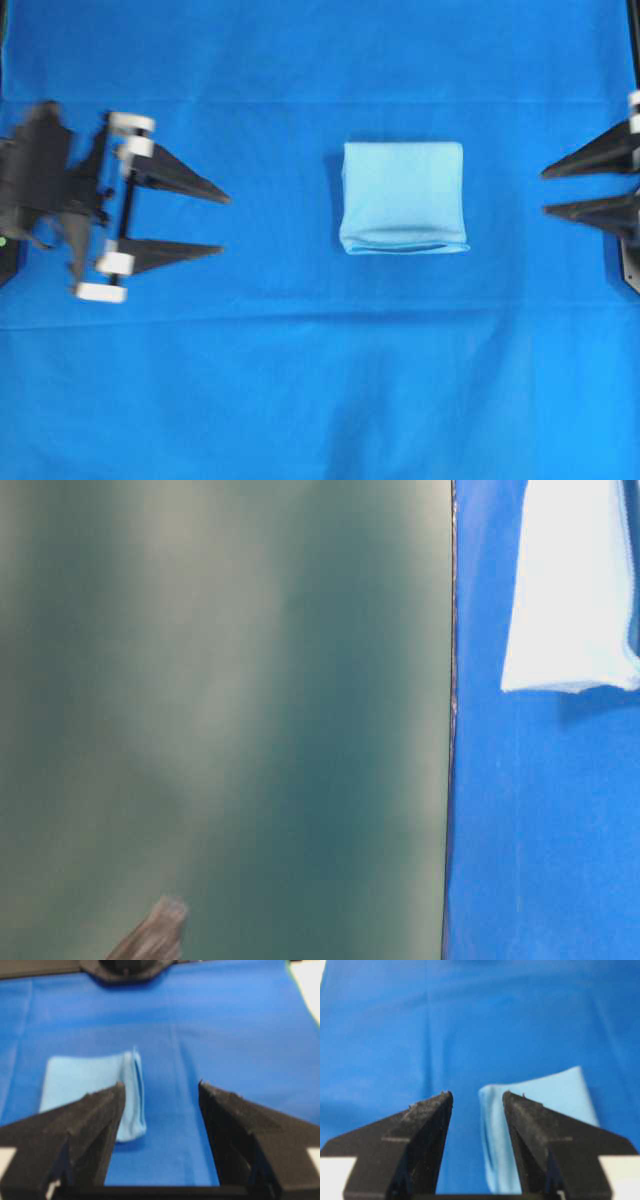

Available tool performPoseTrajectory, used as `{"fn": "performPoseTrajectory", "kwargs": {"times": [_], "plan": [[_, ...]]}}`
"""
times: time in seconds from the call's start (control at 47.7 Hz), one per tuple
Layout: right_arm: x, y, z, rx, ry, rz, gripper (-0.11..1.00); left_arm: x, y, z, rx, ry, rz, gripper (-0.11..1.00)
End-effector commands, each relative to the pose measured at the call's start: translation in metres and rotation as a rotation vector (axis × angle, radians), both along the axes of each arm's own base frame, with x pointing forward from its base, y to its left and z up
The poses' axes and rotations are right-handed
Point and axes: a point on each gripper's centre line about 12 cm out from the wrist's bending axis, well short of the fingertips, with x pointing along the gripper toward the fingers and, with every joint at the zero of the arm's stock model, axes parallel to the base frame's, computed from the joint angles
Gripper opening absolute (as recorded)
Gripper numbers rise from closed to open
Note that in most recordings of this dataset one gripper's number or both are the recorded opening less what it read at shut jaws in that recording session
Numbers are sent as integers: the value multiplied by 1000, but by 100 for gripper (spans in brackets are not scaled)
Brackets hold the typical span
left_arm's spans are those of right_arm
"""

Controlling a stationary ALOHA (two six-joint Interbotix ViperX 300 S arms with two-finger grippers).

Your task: Fold a vertical towel.

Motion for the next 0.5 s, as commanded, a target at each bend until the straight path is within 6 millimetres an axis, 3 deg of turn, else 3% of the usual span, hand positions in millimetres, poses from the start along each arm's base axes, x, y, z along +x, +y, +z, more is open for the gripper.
{"fn": "performPoseTrajectory", "kwargs": {"times": [0.0, 0.189, 0.483], "plan": [[-6, -3, 14, -25, -27, -14, 52, -17, 1, 15, -13, -61, -1, 58], [-25, -8, 12, -68, -57, -30, 52, -60, 4, 16, -18, -100, -3, 57], [-48, -12, -14, -56, -117, -57, 52, -117, 12, -19, -34, -137, 15, 57]]}}
